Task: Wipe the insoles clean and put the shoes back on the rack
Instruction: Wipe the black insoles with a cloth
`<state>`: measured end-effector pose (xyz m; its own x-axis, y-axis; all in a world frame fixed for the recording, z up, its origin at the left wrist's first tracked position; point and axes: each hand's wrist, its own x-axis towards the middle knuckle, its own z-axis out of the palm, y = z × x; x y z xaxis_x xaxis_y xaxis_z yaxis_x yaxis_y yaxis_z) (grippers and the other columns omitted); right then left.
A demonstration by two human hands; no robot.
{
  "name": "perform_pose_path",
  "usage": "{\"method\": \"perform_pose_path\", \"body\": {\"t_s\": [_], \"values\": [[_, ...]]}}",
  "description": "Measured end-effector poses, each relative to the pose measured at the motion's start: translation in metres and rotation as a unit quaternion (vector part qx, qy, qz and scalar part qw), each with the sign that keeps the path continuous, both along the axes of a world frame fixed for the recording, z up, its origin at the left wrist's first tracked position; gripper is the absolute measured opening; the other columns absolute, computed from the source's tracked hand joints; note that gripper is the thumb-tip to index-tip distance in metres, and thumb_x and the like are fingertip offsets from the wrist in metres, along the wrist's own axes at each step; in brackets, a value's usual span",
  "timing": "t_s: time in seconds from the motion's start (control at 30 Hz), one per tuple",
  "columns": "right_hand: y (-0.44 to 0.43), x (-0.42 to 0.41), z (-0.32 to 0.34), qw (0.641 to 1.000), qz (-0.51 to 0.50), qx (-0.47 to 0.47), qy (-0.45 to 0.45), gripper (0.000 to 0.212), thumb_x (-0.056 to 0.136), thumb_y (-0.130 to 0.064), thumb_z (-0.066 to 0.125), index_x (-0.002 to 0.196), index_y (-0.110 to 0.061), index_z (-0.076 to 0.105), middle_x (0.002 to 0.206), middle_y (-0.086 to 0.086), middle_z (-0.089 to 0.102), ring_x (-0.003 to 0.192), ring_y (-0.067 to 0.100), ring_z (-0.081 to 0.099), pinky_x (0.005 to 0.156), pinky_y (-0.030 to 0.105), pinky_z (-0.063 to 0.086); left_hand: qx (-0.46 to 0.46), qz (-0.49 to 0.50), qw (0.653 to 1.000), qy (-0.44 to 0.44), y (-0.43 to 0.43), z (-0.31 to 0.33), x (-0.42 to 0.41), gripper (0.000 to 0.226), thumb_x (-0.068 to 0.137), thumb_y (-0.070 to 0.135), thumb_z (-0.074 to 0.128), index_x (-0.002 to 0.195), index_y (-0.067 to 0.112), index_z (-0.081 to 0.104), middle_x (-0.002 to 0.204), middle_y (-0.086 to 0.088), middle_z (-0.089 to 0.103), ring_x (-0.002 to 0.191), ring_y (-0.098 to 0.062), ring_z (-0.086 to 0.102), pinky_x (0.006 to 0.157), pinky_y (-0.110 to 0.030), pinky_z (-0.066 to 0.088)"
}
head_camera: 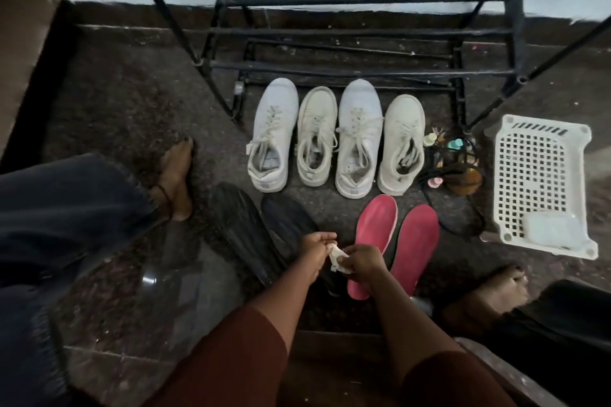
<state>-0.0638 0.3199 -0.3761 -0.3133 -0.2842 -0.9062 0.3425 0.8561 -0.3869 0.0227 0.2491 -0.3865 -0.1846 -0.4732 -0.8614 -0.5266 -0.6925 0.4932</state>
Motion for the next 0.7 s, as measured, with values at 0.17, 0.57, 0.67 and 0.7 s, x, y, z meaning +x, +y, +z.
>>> {"method": "perform_pose_path", "body": {"t_s": [0.17,0.57,0.67,0.7], "values": [[-0.024,0.016,0.0,0.992,0.092,-0.025,-0.077,0.026,0.081,0.012,0.055,0.07,-0.012,0.061,0.077,0.015,0.058,0.069,0.025,0.055,0.064,0.034,0.045,-0.024,0.099,0.994,-0.025,-0.009,-0.002,0.032,0.033,0.09,-0.014,0.044,0.122,-0.012,0.055,0.092,-0.013,0.062,0.069,-0.014,0.053,0.057,-0.008,0.043],[-0.022,0.05,-0.012,0.991,-0.05,-0.053,-0.111,0.035,0.08,0.02,0.053,0.069,-0.009,0.038,0.082,0.015,0.06,0.06,0.018,0.068,0.044,0.026,0.053,-0.052,0.156,0.931,-0.326,-0.034,-0.027,0.132,0.069,0.083,0.021,0.071,0.139,0.0,0.036,0.138,-0.025,0.042,0.129,-0.039,0.04,0.098,-0.043,0.038],[-0.021,0.05,-0.01,0.992,-0.023,-0.061,-0.111,0.029,0.081,0.017,0.055,0.095,-0.008,0.048,0.092,0.015,0.057,0.072,0.019,0.067,0.048,0.027,0.054,-0.038,0.154,0.937,-0.311,-0.039,-0.034,0.133,0.071,0.083,0.024,0.072,0.14,0.002,0.035,0.139,-0.024,0.044,0.125,-0.039,0.045,0.095,-0.042,0.041],[-0.021,0.05,-0.009,0.991,-0.018,-0.064,-0.12,0.027,0.082,0.016,0.055,0.097,-0.007,0.051,0.091,0.014,0.058,0.074,0.018,0.066,0.05,0.026,0.055,-0.035,0.158,0.94,-0.301,-0.04,-0.035,0.132,0.069,0.083,0.023,0.072,0.139,0.002,0.036,0.137,-0.023,0.047,0.122,-0.038,0.049,0.093,-0.042,0.042]]}}
